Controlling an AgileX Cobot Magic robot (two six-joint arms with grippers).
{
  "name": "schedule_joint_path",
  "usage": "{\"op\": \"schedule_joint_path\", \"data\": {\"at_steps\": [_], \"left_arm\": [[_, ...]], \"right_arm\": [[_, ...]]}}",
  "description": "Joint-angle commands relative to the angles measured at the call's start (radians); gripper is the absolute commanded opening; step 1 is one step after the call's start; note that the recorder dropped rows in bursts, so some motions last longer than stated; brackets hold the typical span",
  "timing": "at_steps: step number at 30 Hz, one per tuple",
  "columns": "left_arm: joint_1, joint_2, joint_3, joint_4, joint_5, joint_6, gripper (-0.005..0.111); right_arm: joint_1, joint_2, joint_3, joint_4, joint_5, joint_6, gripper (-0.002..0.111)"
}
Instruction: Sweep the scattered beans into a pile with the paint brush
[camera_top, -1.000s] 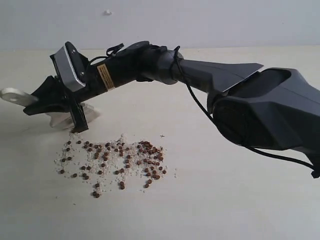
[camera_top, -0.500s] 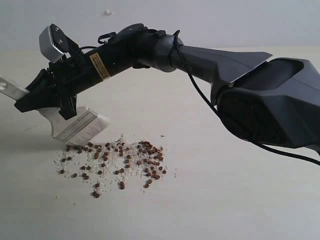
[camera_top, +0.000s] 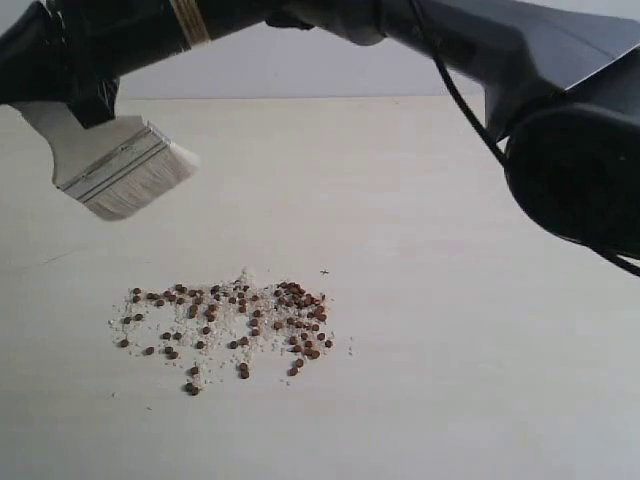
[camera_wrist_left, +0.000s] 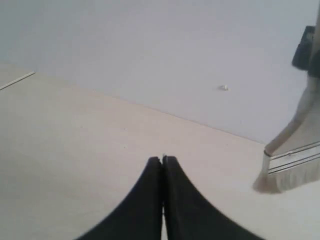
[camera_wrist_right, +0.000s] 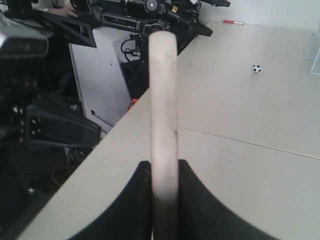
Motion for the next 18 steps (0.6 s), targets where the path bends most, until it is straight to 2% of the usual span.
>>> {"op": "schedule_joint_path", "data": {"at_steps": [1, 11, 14, 18], "left_arm": [[-0.006, -0.007, -0.001, 0.007, -0.002, 0.001, 0.000], [-0.006, -0.007, -0.001, 0.007, -0.002, 0.001, 0.000], [-0.006, -0.007, -0.001, 0.007, -0.002, 0.001, 0.000], [-0.006, -0.007, -0.001, 0.007, -0.002, 0.001, 0.000]], "right_arm": [[0.002, -0.067, 0.001, 0.019, 0.016, 0.165, 0.000], [0.055, -0.117, 0.012, 0.019, 0.202, 0.347, 0.000], [0.065, -0.117, 0.012, 0.019, 0.312, 0.419, 0.000], [0.083, -0.117, 0.012, 0.019, 0.564, 0.461, 0.000]]}}
